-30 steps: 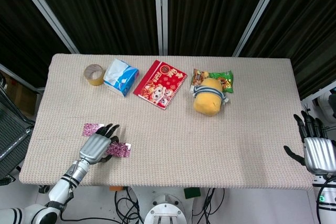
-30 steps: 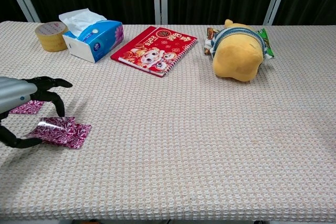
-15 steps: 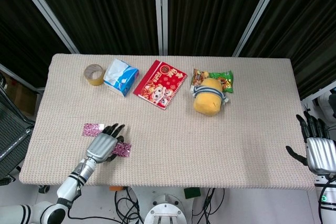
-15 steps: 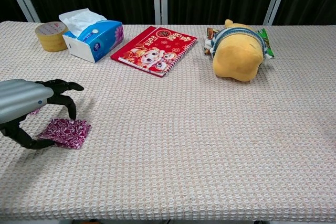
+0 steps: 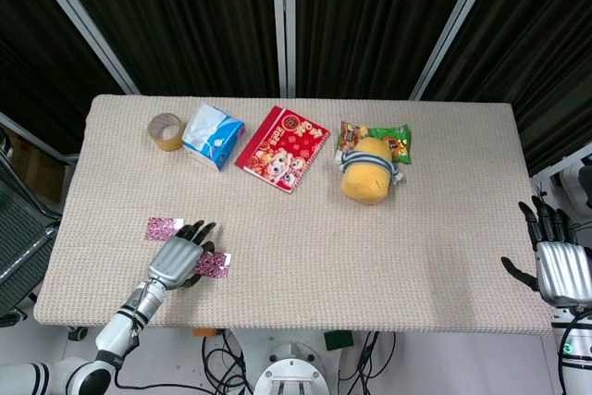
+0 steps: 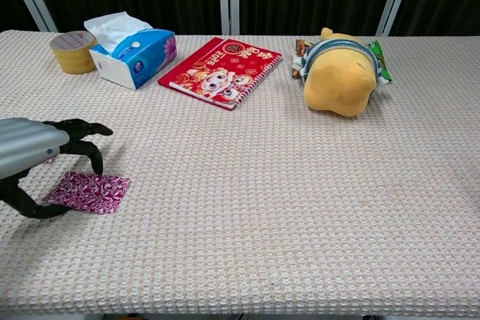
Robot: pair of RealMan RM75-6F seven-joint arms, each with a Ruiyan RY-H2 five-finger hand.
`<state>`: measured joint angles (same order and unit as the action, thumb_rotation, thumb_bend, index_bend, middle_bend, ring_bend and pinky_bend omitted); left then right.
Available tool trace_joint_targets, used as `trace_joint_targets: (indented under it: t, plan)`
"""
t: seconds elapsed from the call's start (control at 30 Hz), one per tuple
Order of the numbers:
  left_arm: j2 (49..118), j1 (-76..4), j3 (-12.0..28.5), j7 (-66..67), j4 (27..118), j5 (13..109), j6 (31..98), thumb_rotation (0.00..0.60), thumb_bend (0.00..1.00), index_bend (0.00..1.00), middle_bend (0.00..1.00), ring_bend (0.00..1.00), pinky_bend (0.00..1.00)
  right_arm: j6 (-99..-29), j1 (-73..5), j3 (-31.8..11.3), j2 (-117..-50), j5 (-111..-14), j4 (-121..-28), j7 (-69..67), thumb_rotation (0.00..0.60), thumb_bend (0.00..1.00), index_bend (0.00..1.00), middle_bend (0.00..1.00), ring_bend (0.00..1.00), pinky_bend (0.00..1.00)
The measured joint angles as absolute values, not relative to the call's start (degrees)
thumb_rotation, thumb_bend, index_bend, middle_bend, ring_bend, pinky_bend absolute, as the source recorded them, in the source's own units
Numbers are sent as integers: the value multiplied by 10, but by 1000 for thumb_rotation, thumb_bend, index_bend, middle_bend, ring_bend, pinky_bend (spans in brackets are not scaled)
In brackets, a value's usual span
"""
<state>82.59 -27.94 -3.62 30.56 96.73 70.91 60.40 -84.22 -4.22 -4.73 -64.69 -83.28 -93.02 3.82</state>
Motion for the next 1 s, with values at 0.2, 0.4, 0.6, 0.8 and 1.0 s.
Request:
trace_joint_targets:
  t: [0.2,0.4,0.6,0.8,1.0]
  plan:
    - [821,-279,-37,306,971,709,602,600,253,244,40,0,137,-842,-43,-48,-646,-833,-932,43,600,472,0,0,0,0]
    - [810,-277,-39,308,987,712,606,600,253,244,40,0,137,-843,-43,-49,-646,-832,-934,44,600,473,0,0,0,0]
    - [778,-273,-19,288,1009,735,645,600,252,250,40,0,138,-845,-43,-49,-643,-834,-938,46,600,472,0,0,0,0]
    - [759,-284,6,257,961,724,631,600,245,253,27,0,137,-848,-42,-48,-642,-836,-944,50,600,472,0,0,0,0]
    - [762,-301,12,218,881,688,559,600,242,239,27,0,137,-850,-40,-48,-642,-833,-945,54,600,472,0,0,0,0]
